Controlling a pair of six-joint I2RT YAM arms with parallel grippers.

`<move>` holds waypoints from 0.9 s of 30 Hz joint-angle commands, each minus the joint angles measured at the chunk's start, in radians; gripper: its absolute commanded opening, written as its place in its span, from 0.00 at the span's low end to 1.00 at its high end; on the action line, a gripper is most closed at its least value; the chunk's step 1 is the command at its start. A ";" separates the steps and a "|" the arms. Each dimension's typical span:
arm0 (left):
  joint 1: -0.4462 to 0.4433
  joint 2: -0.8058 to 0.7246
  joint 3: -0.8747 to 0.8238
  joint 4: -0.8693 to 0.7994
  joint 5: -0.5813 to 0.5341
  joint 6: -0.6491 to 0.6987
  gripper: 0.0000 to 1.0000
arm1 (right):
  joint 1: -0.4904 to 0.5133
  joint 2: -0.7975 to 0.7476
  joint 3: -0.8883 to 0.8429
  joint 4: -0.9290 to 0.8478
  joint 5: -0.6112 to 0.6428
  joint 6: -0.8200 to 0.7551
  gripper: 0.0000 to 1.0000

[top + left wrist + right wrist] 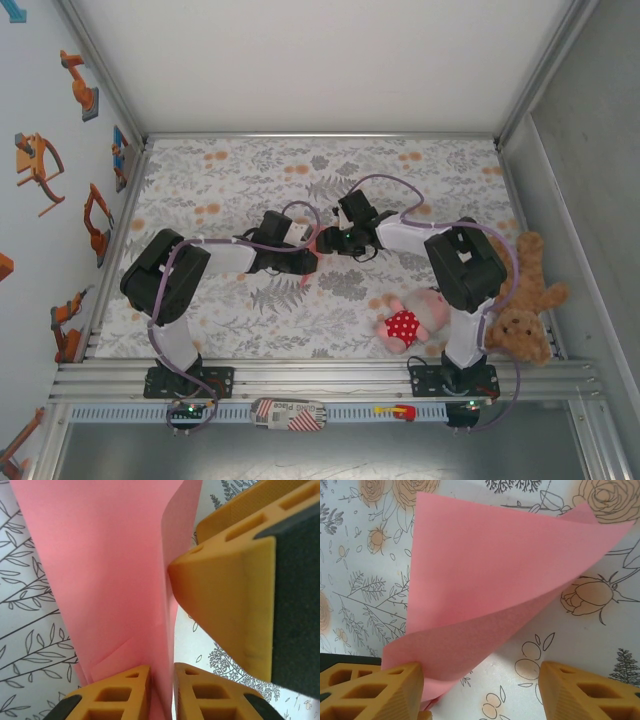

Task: Fold a paper plane with a square sheet of paper (pick it up from the middle)
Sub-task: Fold the wing for the fifth time at the center of the table.

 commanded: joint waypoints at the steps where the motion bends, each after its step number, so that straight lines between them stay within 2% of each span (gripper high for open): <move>1: 0.009 0.039 -0.030 -0.033 -0.024 -0.010 0.21 | 0.011 0.039 0.013 0.018 -0.020 -0.013 0.65; 10: 0.018 0.048 -0.047 -0.011 -0.009 -0.023 0.15 | 0.000 -0.014 -0.014 0.039 -0.011 -0.015 0.67; 16: 0.025 0.060 -0.058 0.007 0.009 -0.027 0.13 | -0.036 -0.068 -0.065 0.096 -0.087 -0.045 0.67; 21: 0.029 0.071 -0.057 0.014 0.023 -0.028 0.12 | -0.041 -0.036 -0.054 0.076 -0.100 -0.066 0.67; 27: 0.030 0.068 -0.054 0.012 0.027 -0.029 0.13 | -0.039 0.028 0.002 0.000 -0.035 -0.060 0.65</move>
